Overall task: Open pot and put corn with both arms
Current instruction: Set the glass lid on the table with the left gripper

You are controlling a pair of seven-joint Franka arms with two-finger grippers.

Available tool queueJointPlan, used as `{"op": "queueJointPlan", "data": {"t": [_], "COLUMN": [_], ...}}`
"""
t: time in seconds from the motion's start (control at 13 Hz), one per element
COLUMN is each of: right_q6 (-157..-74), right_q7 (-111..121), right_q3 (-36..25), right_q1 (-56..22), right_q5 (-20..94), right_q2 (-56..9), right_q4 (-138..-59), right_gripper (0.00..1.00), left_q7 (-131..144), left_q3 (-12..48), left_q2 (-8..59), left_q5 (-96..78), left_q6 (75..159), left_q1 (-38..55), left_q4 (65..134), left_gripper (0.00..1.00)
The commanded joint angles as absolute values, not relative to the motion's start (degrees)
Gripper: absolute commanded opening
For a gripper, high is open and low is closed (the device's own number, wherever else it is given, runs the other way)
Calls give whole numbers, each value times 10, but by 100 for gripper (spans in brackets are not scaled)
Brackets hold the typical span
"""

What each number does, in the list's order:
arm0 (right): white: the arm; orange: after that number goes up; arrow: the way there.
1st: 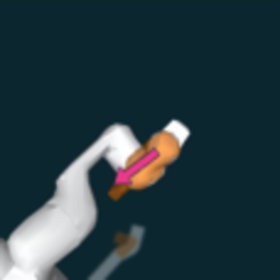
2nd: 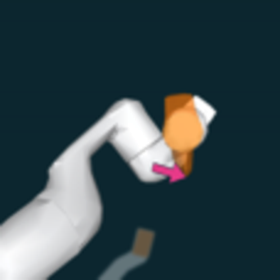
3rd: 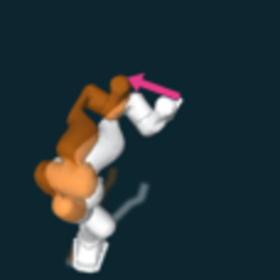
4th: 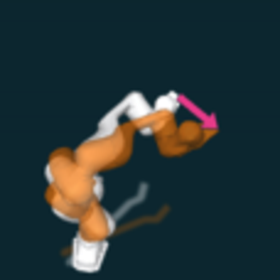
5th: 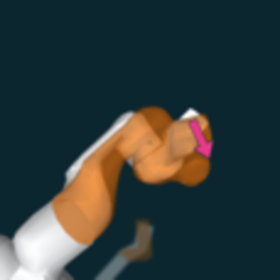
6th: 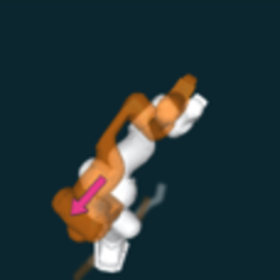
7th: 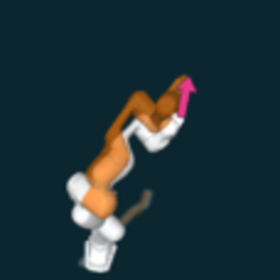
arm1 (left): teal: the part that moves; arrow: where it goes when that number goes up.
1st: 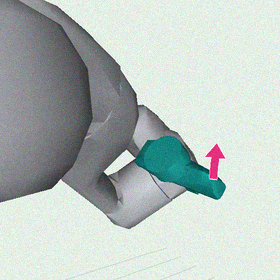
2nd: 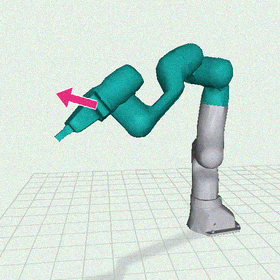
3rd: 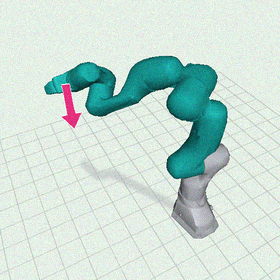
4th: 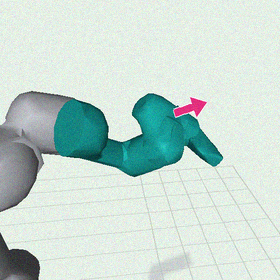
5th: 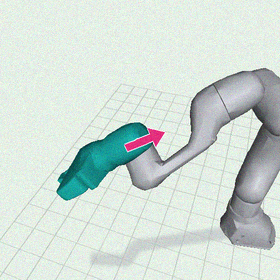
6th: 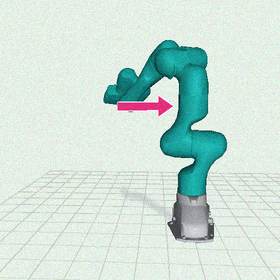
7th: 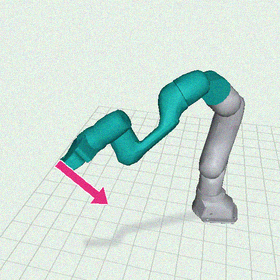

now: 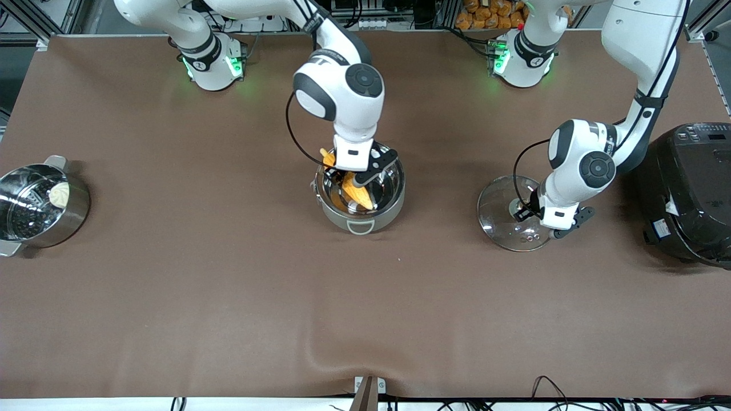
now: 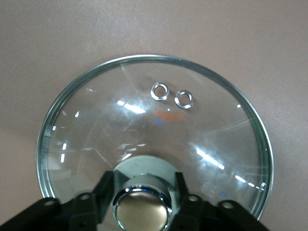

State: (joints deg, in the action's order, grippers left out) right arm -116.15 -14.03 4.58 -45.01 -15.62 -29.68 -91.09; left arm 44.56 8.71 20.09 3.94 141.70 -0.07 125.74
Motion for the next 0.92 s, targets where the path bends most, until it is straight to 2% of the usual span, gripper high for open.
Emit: {"op": "queueJointPlan", "data": {"t": [0.0,0.31,0.54,0.62,0.69,0.77,0.85], "right_q6": [-1151,-1152,-1151,-1150,-1149,-1147,-1146], "right_q7": [-168,-185,-218,-228,-241,-252,-253], "right_q3": [40,39,39,39,39,39,39], "right_q1": [-467,-475,-486,-490,-491,-492,-494], "right_q5": [-177,-190,-198,-203,-203,-204,-204], "right_q2": [-322,-348,-361,-362,-362,-362,-361], "right_q4": [-880,-857,-849,-849,-849,-849,-849], "right_gripper": [0,0,0,11,66,100,100], "left_q7": [452,386,323,306,283,263,252], "left_q3": [97,98,98,98,98,98,98], "left_q2": [171,167,153,142,128,114,101], "left_q5": [51,52,51,52,51,51,51], "left_q6": [1359,1163,1107,1093,1082,1076,1064], "left_q1": [-11,-8,-8,-9,-11,-12,-12], "left_q4": [1217,1035,973,962,956,956,956], "left_gripper": [100,100,100,100,100,100,100]}}
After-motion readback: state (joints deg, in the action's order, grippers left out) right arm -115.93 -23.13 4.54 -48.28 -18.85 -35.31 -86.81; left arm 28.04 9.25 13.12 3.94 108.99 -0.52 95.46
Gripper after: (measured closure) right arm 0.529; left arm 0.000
